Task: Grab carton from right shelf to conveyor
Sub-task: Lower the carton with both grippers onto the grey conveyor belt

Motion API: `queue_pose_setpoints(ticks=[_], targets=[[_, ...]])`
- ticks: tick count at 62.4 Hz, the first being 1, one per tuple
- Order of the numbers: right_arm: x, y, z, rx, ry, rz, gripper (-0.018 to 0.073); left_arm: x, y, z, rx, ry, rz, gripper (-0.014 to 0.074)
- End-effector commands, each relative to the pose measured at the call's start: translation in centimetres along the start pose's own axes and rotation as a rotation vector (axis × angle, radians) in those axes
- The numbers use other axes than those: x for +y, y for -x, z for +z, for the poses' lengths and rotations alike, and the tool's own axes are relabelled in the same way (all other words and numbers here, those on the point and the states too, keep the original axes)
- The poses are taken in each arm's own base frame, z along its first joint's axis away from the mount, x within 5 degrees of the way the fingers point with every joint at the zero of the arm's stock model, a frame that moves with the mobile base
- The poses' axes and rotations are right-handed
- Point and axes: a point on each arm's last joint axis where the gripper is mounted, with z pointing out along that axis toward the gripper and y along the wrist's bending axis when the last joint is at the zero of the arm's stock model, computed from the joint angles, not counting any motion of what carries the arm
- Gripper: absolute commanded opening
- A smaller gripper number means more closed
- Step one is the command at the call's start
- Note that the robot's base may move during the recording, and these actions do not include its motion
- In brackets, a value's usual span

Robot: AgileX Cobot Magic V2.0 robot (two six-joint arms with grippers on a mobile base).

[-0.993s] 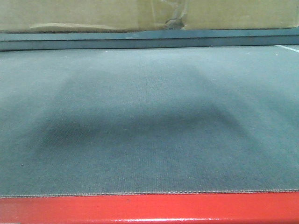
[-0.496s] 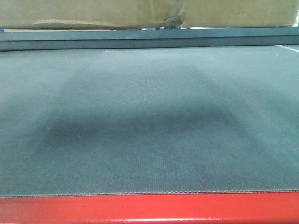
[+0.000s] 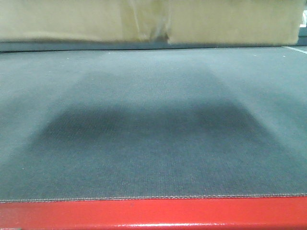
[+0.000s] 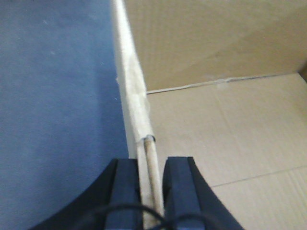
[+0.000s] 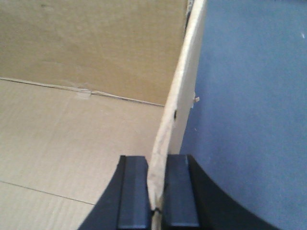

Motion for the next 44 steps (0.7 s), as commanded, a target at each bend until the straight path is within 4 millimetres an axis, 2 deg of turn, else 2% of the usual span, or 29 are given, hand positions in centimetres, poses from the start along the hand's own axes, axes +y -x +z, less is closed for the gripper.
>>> queue_pose_setpoints(ticks=[1, 13, 23, 27, 32, 35, 37, 40, 44], targets=[[-0.4, 0.2, 0.8, -0.005, -0.004, 0.001, -0.0067, 0.3, 0.5, 2.4, -0.023, -0.018, -0.004, -0.0016], [-0.9, -0.4, 5.9, 0.061, -0.02, 0.004, -0.0067, -0.2, -0.2, 8.4, 0.034, -0.002, 0.022, -0.0016], [-1.5, -0.9, 9.7, 0.083, -0.038, -0.002, -0.0067, -0.4, -0.8, 11.7, 0.061, 0.01, 0.041, -0.0013], [-1.6, -1.1, 10.8, 0.084, -0.042, -0.004, -0.0067, -0.4, -1.1, 12.6, 0.076, 0.015, 0.046, 0.002], [-1.8, -1.2, 11.6, 0.081, -0.049, -0.009, -0.0063, -0.5, -1.5, 13.6, 0.095, 0.017, 0.049, 0.0133], [-1.8, -1.3, 12.0, 0.084, -0.049, -0.008, -0.0041, -0.5, -1.7, 14.0, 0.103, 0.019, 0.05, 0.0239], [-1.8, -1.4, 12.3, 0.09, -0.051, -0.009, 0.0001, -0.5, -1.7, 14.2, 0.104, 0.018, 0.05, 0.0321], [-1.9, -1.5, 12.4, 0.094, -0.053, -0.011, 0.0111, -0.5, -1.7, 14.2, 0.1, 0.018, 0.052, 0.0454], [-1.9, -1.4, 12.4, 0.09, -0.054, -0.012, 0.0279, -0.6, -1.6, 14.1, 0.089, 0.016, 0.051, 0.0571]])
